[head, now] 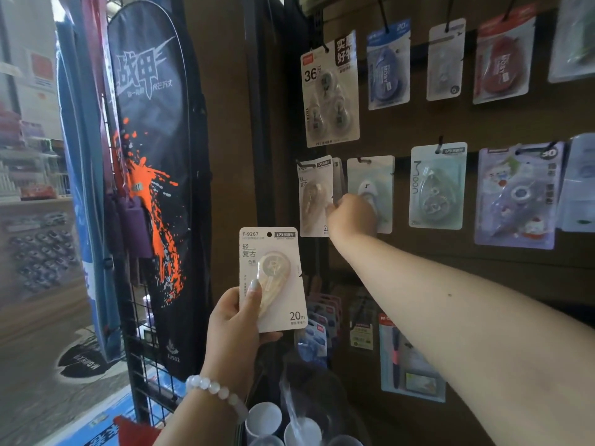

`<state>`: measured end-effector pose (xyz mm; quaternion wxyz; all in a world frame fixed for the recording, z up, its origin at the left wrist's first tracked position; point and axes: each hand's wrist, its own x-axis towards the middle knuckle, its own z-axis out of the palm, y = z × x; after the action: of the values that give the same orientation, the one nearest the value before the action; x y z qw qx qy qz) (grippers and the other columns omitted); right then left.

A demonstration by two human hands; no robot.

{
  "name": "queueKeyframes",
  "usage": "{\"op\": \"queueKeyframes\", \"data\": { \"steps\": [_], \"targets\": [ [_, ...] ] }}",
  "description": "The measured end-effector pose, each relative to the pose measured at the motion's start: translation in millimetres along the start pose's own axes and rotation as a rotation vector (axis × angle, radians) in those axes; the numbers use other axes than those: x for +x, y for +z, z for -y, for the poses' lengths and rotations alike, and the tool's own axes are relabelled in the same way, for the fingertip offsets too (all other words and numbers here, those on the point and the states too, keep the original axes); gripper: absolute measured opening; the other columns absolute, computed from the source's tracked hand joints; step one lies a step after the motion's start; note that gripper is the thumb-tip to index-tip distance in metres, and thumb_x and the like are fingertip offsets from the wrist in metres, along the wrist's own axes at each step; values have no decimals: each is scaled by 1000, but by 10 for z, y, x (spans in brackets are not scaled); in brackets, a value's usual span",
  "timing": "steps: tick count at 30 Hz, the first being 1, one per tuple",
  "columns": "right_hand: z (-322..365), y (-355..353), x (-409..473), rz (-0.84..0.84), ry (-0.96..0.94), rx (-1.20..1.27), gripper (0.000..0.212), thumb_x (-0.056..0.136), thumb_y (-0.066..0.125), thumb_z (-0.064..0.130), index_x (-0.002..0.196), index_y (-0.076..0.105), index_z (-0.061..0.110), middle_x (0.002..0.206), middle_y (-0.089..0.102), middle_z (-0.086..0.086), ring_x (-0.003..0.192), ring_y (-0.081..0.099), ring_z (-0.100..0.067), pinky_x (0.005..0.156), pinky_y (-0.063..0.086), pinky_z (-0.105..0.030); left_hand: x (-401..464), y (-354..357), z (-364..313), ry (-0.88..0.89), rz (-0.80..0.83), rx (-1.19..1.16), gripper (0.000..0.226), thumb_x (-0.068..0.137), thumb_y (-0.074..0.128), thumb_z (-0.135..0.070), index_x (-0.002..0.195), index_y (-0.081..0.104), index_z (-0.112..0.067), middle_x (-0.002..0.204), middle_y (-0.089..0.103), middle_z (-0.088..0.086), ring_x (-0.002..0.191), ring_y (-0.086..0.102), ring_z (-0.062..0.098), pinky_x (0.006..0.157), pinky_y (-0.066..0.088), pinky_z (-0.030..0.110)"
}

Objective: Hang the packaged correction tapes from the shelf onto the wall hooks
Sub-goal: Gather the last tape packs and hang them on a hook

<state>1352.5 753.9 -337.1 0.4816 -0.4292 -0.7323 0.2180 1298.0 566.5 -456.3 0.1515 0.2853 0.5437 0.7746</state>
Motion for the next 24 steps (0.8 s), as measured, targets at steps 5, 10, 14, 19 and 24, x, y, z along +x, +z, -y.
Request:
{"op": "queueKeyframes", "data": {
  "steps": [5, 10, 14, 19, 24],
  "targets": [
    [-154, -77, -582, 163, -165, 145, 42, 92, 50, 48, 84, 62, 9, 77, 65, -4, 70, 61, -20, 62, 48, -33, -21, 69, -73, 8, 7, -14, 31, 98, 54, -36, 100, 62, -6, 91, 71, 9, 67, 71, 14, 47, 51, 24],
    [-252, -196, -955, 474, -33, 554, 34, 93, 58, 31, 80, 67, 1, 82, 72, -14, 72, 65, -21, 58, 49, -20, -56, 156, -159, 17, 27, -35, 34, 99, 52, -38, 101, 64, -7, 86, 71, 9, 66, 70, 16, 48, 50, 26],
    [-152, -294, -874, 445, 37, 665, 22, 93, 59, 24, 74, 66, 14, 73, 67, -3, 63, 59, -14, 46, 41, -15, -47, 218, -195, 0, 32, -51, 30, 98, 53, -38, 101, 65, -11, 87, 73, 6, 71, 73, 15, 50, 52, 24],
    [96, -340, -562, 304, 10, 610, 22, 94, 58, 25, 75, 64, 15, 83, 68, -16, 50, 51, -19, 37, 35, -20, -13, 243, -174, 4, -2, -52, 19, 95, 59, -33, 108, 62, -19, 94, 75, 4, 83, 74, 16, 56, 53, 27],
    [264, -376, -338, 211, -25, 508, 24, 94, 57, 28, 84, 67, 8, 89, 71, -15, 47, 53, -15, 40, 43, -19, 35, 235, -132, 1, -1, -58, 17, 95, 61, -30, 106, 64, -18, 93, 75, 5, 80, 73, 16, 55, 53, 26]
  ]
}}
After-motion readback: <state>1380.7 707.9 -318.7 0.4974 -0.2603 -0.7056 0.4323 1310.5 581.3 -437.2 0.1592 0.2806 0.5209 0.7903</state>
